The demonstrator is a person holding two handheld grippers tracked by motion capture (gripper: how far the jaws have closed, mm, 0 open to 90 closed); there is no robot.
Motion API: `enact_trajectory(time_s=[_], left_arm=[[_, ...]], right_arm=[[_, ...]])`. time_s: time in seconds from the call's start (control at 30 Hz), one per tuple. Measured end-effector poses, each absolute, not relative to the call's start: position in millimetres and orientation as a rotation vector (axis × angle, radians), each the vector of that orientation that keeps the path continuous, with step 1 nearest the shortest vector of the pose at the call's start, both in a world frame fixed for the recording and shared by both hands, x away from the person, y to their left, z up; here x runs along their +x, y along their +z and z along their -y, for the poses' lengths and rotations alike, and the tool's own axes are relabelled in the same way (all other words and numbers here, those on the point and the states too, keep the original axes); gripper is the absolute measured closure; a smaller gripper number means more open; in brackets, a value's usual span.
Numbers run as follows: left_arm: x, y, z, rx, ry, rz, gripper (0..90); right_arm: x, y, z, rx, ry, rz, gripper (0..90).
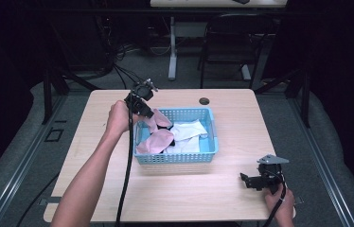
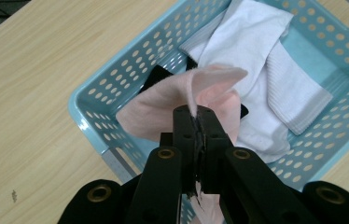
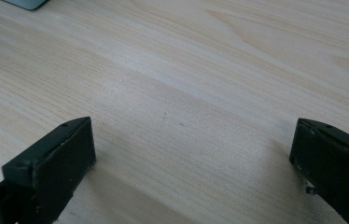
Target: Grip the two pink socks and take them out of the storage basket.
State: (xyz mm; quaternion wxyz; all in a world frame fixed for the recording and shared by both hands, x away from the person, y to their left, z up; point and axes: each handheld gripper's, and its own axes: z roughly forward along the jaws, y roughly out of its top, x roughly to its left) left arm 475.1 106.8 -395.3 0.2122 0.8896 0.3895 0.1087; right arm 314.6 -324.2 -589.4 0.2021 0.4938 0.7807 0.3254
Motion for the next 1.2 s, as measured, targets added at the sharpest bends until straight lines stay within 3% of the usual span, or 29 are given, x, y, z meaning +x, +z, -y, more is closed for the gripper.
enact_trajectory(time_s=[0.7, 1.2], left_arm=[[457.1, -353.9, -125.0, 2.459, 0.352, -1.069, 88.2], [443.5, -340.4, -170.0, 2.398, 0.396, -1.138, 88.1]], right_arm=[[314.6, -589.5, 324.1, 1.380, 0.911, -2.179, 0.0], [314.7, -589.5, 324.2, 1.378, 0.911, -2.179, 0.0]])
